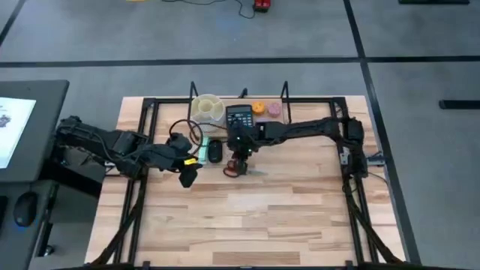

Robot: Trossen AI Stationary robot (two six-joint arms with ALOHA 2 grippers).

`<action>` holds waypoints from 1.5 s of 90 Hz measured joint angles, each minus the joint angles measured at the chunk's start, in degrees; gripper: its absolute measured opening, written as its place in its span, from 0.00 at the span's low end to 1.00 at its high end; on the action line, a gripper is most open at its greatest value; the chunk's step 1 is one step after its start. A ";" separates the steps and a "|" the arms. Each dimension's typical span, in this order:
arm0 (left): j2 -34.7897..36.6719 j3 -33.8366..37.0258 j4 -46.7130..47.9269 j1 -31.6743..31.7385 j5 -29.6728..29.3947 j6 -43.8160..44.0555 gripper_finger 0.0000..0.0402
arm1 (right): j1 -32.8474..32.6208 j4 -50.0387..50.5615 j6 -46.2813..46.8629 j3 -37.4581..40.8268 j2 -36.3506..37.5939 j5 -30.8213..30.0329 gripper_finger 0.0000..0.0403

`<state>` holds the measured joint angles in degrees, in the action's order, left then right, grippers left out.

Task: Stock shelves
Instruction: Put the black scissors into the white pen organizer on the shelf

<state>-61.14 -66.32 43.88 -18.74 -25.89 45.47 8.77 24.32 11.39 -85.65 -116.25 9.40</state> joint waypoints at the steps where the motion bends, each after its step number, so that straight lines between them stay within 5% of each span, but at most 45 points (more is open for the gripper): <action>1: 0.00 0.00 0.00 0.00 0.00 0.00 0.34 | 0.10 0.09 0.41 0.00 -0.25 0.13 0.15; 20: 0.00 0.00 -0.02 0.01 0.01 0.00 0.34 | 0.71 0.80 5.49 -0.04 -4.95 1.43 0.43; 36: 0.00 0.00 -0.07 0.01 0.01 0.00 0.34 | -0.42 -0.22 7.59 -0.20 -7.54 0.61 0.49; 76: 0.00 0.00 -0.02 0.00 0.01 -0.45 0.34 | -2.81 -0.28 6.53 -0.19 -8.12 -2.09 0.14; 121: 0.00 0.00 -0.07 0.01 0.04 -0.61 0.34 | -8.02 -0.13 1.88 -0.26 -9.19 -8.84 0.19; 135: 0.00 0.00 -0.96 0.02 0.31 -0.63 0.34 | -9.41 0.43 1.55 -0.28 -10.18 -10.39 0.05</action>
<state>-61.14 -66.32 42.92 -18.72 -25.58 44.84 -0.64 24.74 12.94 -85.93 -126.43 -1.00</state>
